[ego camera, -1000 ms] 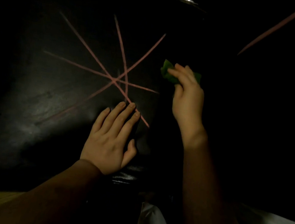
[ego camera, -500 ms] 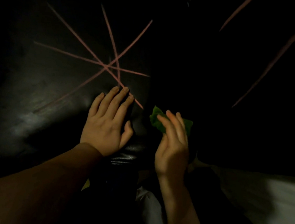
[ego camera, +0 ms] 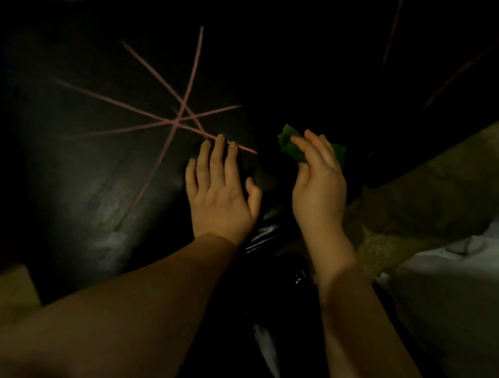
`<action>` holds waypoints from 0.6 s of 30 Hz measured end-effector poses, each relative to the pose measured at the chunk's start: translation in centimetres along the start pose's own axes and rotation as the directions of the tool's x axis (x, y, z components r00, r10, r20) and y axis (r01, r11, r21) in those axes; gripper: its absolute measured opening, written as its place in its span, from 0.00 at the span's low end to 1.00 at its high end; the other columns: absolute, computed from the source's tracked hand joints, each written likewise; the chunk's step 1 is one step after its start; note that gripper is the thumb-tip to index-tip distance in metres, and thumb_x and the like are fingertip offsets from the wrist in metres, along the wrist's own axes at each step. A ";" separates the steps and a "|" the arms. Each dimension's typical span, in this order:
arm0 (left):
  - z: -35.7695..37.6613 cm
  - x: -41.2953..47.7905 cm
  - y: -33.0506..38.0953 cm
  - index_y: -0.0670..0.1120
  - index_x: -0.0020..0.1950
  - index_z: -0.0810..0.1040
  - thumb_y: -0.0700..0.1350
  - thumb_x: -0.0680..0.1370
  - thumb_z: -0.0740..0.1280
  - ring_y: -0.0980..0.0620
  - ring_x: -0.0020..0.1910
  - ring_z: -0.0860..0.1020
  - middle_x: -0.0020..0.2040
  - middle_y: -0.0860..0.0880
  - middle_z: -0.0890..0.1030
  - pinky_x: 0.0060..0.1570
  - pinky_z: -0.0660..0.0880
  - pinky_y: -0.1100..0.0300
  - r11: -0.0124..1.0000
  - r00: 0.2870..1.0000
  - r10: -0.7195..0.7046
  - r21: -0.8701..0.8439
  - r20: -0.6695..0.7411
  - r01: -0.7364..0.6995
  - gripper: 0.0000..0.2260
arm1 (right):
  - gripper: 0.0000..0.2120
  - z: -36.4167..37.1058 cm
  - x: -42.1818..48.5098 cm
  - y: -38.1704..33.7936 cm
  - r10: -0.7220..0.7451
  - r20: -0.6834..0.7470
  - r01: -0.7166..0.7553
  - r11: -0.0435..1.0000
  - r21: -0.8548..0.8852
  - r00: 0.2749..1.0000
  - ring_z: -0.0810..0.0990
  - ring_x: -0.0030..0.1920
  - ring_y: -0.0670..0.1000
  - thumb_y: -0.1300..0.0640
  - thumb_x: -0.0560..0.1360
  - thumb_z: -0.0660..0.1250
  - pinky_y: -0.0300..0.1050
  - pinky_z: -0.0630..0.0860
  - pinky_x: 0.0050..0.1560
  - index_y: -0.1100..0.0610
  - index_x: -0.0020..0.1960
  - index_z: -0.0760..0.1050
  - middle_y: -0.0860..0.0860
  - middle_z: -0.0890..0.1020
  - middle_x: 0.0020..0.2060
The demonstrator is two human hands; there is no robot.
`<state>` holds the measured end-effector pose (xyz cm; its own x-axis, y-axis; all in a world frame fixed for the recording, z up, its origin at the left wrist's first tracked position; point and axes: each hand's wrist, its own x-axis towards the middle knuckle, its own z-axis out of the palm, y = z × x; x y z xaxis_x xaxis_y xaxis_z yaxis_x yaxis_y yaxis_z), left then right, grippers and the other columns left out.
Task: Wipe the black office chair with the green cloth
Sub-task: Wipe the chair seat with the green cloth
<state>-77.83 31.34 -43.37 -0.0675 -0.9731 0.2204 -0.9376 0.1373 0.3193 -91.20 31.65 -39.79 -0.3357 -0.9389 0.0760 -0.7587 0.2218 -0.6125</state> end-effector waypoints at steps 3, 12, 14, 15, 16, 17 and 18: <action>0.6 0.4 1.8 0.41 0.73 0.68 0.50 0.76 0.56 0.42 0.76 0.61 0.75 0.42 0.66 0.75 0.52 0.45 0.996 0.996 -0.085 -0.005 -0.009 0.085 0.27 | 0.20 -0.2 -0.3 0.7 0.008 -0.009 -0.009 0.999 -0.044 1.000 0.54 0.77 0.51 0.63 0.82 0.56 0.45 0.56 0.75 0.55 0.73 0.67 0.50 0.63 0.75; 2.6 2.2 5.5 0.42 0.76 0.64 0.50 0.79 0.56 0.43 0.77 0.56 0.77 0.43 0.62 0.75 0.47 0.47 0.965 0.965 -0.257 -0.068 -0.054 0.253 0.27 | 0.23 -0.9 3.6 3.2 -0.069 0.140 0.085 0.990 -0.115 0.988 0.47 0.78 0.51 0.58 0.83 0.54 0.45 0.43 0.75 0.52 0.78 0.57 0.49 0.53 0.78; 2.9 2.6 6.0 0.42 0.77 0.63 0.50 0.79 0.55 0.44 0.78 0.56 0.78 0.43 0.62 0.75 0.46 0.47 0.959 0.958 -0.282 -0.058 -0.058 0.279 0.27 | 0.23 -0.6 4.3 3.3 -0.084 0.118 0.098 0.988 -0.122 0.989 0.47 0.78 0.51 0.58 0.83 0.54 0.47 0.44 0.76 0.52 0.77 0.58 0.49 0.54 0.78; 3.1 2.8 6.2 0.42 0.77 0.62 0.50 0.79 0.55 0.43 0.78 0.55 0.78 0.43 0.61 0.75 0.46 0.47 0.956 0.954 -0.292 -0.053 -0.060 0.289 0.27 | 0.23 -0.4 4.6 3.2 -0.082 0.100 0.095 0.986 -0.134 0.992 0.48 0.78 0.51 0.59 0.83 0.53 0.48 0.44 0.77 0.52 0.77 0.58 0.49 0.54 0.78; 3.2 2.9 6.4 0.42 0.77 0.62 0.50 0.79 0.55 0.43 0.78 0.55 0.78 0.43 0.61 0.75 0.46 0.47 0.953 0.951 -0.301 -0.049 -0.064 0.299 0.27 | 0.23 -0.2 4.8 3.2 -0.079 0.086 0.092 0.984 -0.151 0.993 0.47 0.78 0.51 0.59 0.83 0.53 0.48 0.43 0.77 0.52 0.77 0.58 0.49 0.54 0.78; 3.4 3.0 6.5 0.41 0.76 0.63 0.50 0.79 0.55 0.43 0.78 0.56 0.77 0.43 0.62 0.75 0.46 0.46 0.951 0.949 -0.308 -0.045 -0.072 0.305 0.27 | 0.23 0.0 5.0 3.2 -0.081 0.081 0.094 0.981 -0.167 0.993 0.47 0.78 0.51 0.59 0.83 0.53 0.48 0.42 0.77 0.52 0.77 0.58 0.50 0.54 0.78; 3.5 3.1 6.6 0.41 0.76 0.63 0.50 0.79 0.55 0.43 0.78 0.56 0.77 0.43 0.62 0.75 0.46 0.46 0.951 0.947 -0.310 -0.039 -0.081 0.308 0.27 | 0.23 0.1 5.2 3.3 -0.089 0.082 0.103 0.978 -0.180 0.993 0.47 0.78 0.51 0.59 0.83 0.53 0.48 0.42 0.77 0.52 0.77 0.57 0.50 0.54 0.78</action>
<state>-85.38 28.58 -43.79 0.2547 -0.9492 0.1849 -0.8989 -0.1619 0.4072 -95.46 27.45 -41.47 -0.2194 -0.9735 0.0654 -0.8774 0.1675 -0.4496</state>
